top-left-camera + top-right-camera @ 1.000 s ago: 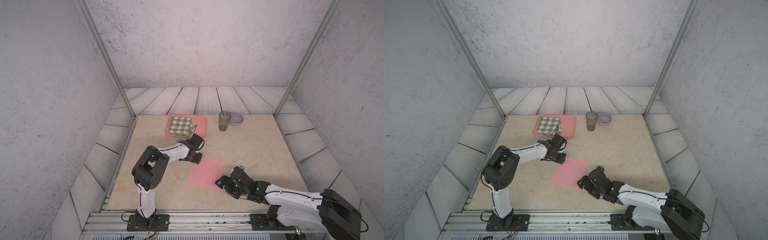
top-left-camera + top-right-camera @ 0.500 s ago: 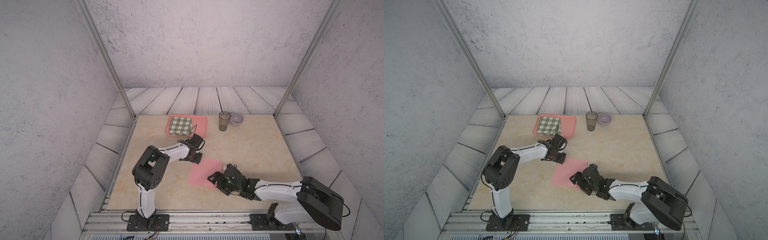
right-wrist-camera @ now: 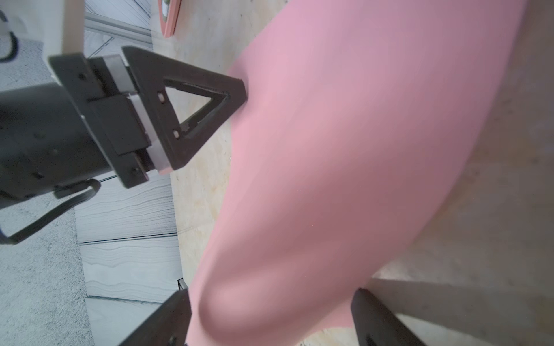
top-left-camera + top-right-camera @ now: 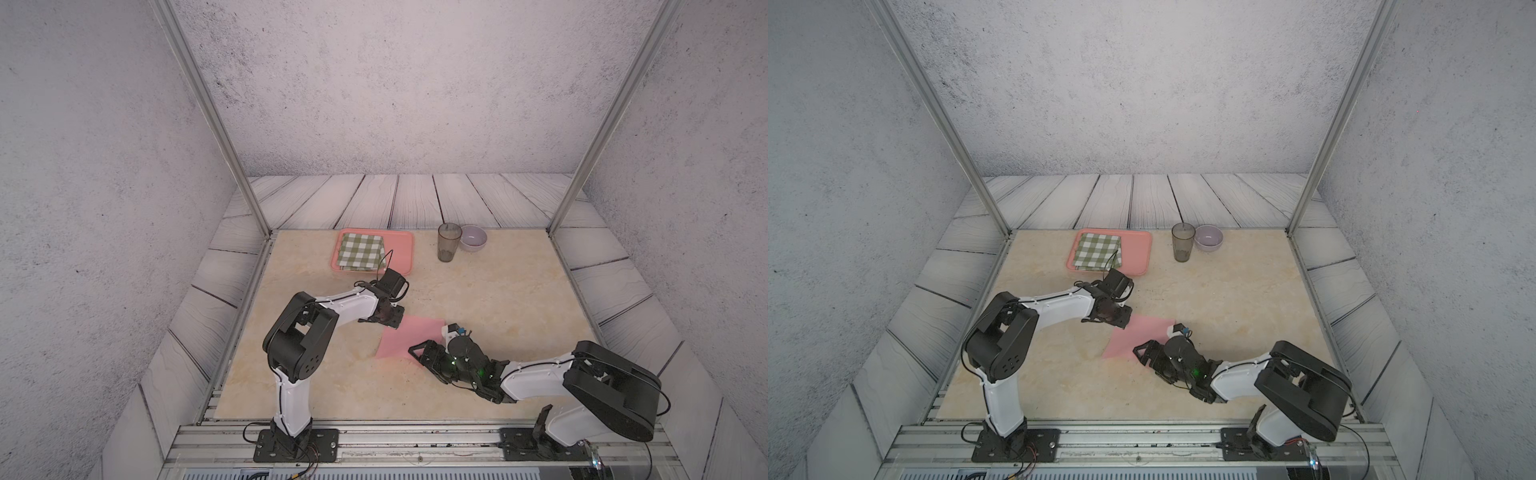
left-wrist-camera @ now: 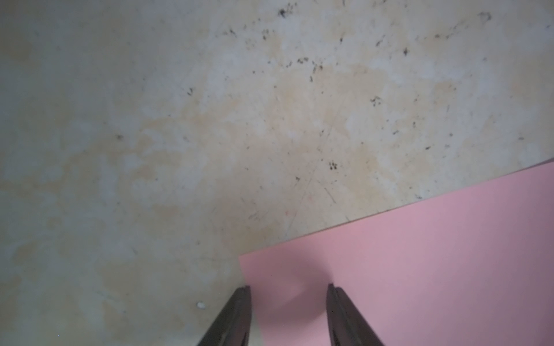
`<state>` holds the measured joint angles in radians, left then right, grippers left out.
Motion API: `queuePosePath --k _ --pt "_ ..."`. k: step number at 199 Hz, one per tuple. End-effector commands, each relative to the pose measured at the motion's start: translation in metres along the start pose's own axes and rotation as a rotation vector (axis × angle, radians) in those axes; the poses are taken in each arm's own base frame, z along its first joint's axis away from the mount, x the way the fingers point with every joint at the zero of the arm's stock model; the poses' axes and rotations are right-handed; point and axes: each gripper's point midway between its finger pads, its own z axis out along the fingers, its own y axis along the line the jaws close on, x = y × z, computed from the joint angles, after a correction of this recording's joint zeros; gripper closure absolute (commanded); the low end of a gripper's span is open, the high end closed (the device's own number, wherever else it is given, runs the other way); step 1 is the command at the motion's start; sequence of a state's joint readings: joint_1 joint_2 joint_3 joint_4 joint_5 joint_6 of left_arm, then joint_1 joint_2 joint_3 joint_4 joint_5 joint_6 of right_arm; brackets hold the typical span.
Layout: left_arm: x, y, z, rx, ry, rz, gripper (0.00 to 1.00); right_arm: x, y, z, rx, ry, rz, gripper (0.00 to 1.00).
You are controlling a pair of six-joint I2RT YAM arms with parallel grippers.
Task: Fold the square paper diagonally
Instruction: Pick up the paper from the center of the board.
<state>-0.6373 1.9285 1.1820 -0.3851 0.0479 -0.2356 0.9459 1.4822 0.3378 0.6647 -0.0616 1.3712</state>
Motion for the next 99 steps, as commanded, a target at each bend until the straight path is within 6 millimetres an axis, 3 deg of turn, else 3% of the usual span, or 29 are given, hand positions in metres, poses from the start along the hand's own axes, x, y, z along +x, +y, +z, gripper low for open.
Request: queuePosePath --k 1,16,41,63,99 --pt "0.102 0.004 0.039 -0.004 0.336 -0.022 0.53 -0.001 -0.048 -0.006 0.148 -0.034 -0.087 0.10" --pt "0.104 0.005 0.039 -0.005 0.338 -0.025 0.53 -0.007 -0.046 -0.011 0.160 -0.064 -0.130 0.08" --pt "0.105 0.005 0.040 -0.005 0.340 -0.025 0.53 -0.017 -0.070 -0.033 0.288 -0.127 -0.138 0.05" --pt "0.103 0.005 0.039 -0.006 0.335 -0.024 0.54 -0.020 -0.080 -0.044 0.294 -0.150 -0.136 0.02" --pt "0.102 0.004 0.038 -0.005 0.331 -0.023 0.53 -0.018 -0.055 -0.030 0.222 -0.066 -0.217 0.01"
